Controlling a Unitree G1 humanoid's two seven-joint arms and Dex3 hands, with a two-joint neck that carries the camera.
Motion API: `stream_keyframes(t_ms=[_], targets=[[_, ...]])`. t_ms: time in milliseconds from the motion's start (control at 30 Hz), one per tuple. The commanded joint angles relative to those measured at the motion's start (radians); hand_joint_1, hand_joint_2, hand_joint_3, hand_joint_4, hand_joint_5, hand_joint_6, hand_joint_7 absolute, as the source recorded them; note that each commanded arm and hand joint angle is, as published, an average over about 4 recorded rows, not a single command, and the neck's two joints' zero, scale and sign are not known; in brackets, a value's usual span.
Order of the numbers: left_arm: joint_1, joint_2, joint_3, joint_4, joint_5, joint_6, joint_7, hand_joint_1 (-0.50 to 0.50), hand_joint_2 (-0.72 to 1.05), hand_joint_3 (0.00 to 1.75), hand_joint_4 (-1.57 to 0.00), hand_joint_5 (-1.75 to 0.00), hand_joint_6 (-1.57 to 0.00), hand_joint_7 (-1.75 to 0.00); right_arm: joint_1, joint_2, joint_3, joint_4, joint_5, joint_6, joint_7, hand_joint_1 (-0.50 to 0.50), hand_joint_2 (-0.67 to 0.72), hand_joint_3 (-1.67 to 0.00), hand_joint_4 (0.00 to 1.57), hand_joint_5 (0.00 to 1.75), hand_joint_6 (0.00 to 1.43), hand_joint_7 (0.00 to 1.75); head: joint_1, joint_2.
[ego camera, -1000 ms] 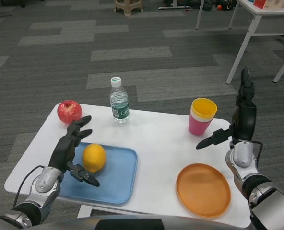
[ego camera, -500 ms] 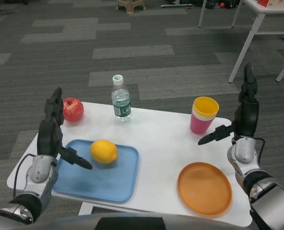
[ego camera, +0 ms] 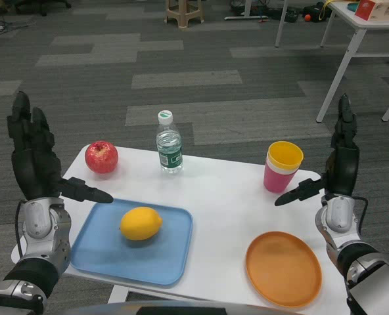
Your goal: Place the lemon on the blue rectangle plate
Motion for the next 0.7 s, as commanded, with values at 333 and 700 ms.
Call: stream_keyframes(t_ms=[333, 700], targets=[[0.051, 0.001, 0.017, -0.079, -0.042, -0.002, 0.009, -0.5, -0.64, 0.09, 0.0, 0.0, 0.0, -0.21, -0.017, -0.015, 0.01, -0.025, 0.003, 0.006, -0.003, -0.46, 0.6, 0.0, 0.0, 0.0, 0.0, 0.0, -0.005, 0.03], [0.072, 0.067, -0.008, -0.13, -0.039, 0.021, -0.008, -0.5, -0.66, 0.09, 0.0, 0.0, 0.0, -0.23, -0.006, -0.015, 0.015, -0.052, 0.003, 0.005, -0.003, -0.46, 0.6, 0.0, 0.0, 0.0, 0.0, 0.0, 0.005, 0.055]])
